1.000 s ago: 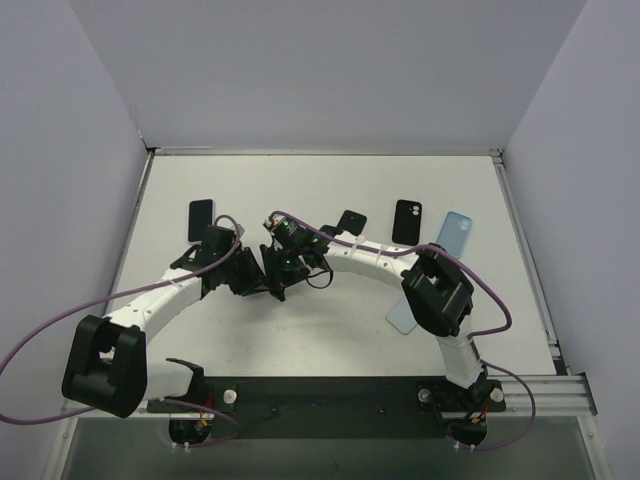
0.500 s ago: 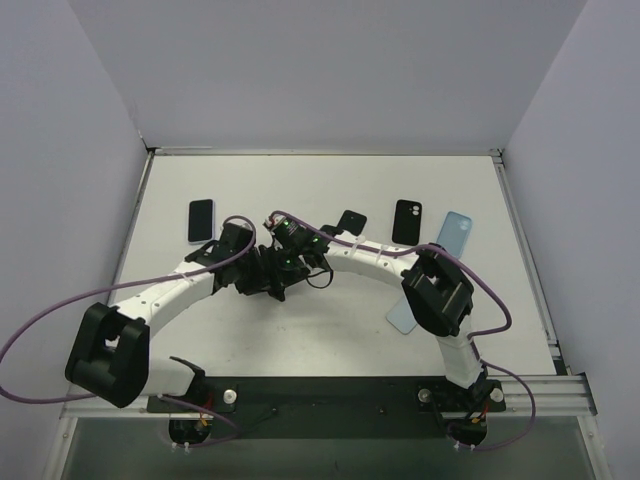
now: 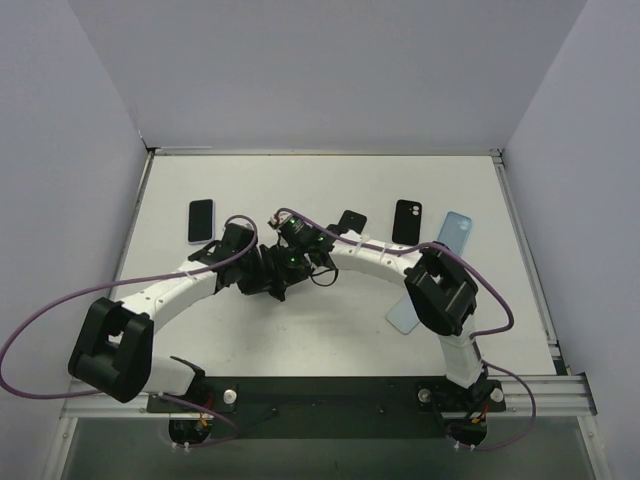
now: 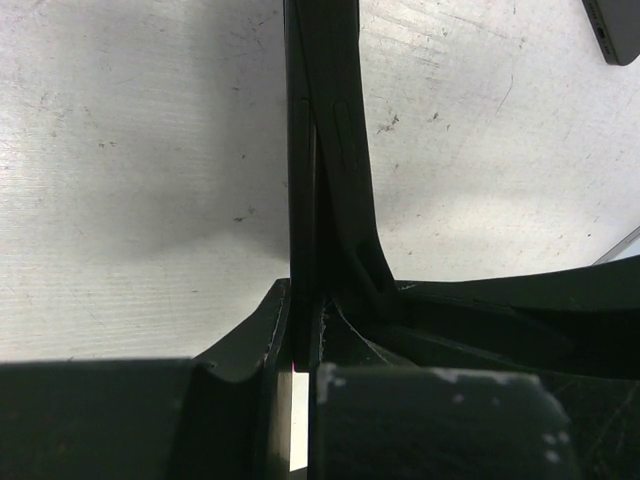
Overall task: Take the phone out of the phone case
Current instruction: Remove the phone case from the phone.
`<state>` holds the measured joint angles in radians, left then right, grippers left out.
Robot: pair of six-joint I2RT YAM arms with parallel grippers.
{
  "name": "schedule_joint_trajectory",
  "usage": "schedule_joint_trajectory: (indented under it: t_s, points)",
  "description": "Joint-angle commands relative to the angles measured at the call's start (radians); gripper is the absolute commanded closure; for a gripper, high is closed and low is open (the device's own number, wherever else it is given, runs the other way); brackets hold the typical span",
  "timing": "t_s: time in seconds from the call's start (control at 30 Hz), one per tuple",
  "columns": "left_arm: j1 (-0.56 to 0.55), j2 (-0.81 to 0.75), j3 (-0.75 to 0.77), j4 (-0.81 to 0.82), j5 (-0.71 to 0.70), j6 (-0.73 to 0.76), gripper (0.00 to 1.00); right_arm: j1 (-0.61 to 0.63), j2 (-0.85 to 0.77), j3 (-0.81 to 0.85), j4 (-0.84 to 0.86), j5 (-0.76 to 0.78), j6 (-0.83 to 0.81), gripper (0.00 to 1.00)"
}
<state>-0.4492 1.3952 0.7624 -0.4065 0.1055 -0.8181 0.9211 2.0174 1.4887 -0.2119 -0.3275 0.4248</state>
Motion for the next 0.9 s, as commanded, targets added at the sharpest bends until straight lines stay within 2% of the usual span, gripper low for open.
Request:
schedule_joint_trajectory:
  t_s: [0.0,0.3,0.53,0.67,0.87]
  points:
    - [-0.009,0.088,-0.014,0.054,-0.098,-0.017,1.00,-0.022,-0.015,-0.079,0.042,0.041,0.039,1.00]
    - [0.024,-0.077,0.057,-0.057,-0.075,0.031,1.00,-0.102,-0.158,-0.177,0.002,0.126,-0.001,1.00]
    - [0.148,-0.203,0.081,-0.106,0.028,0.097,1.00,-0.176,-0.250,-0.231,-0.001,0.131,-0.012,1.00]
    - [0.207,-0.232,0.104,-0.146,0.060,0.132,1.00,-0.186,-0.284,-0.225,-0.004,0.131,-0.020,1.00]
    - [0.234,-0.245,0.114,-0.176,0.048,0.163,1.00,-0.188,-0.322,-0.196,-0.038,0.174,-0.041,1.00]
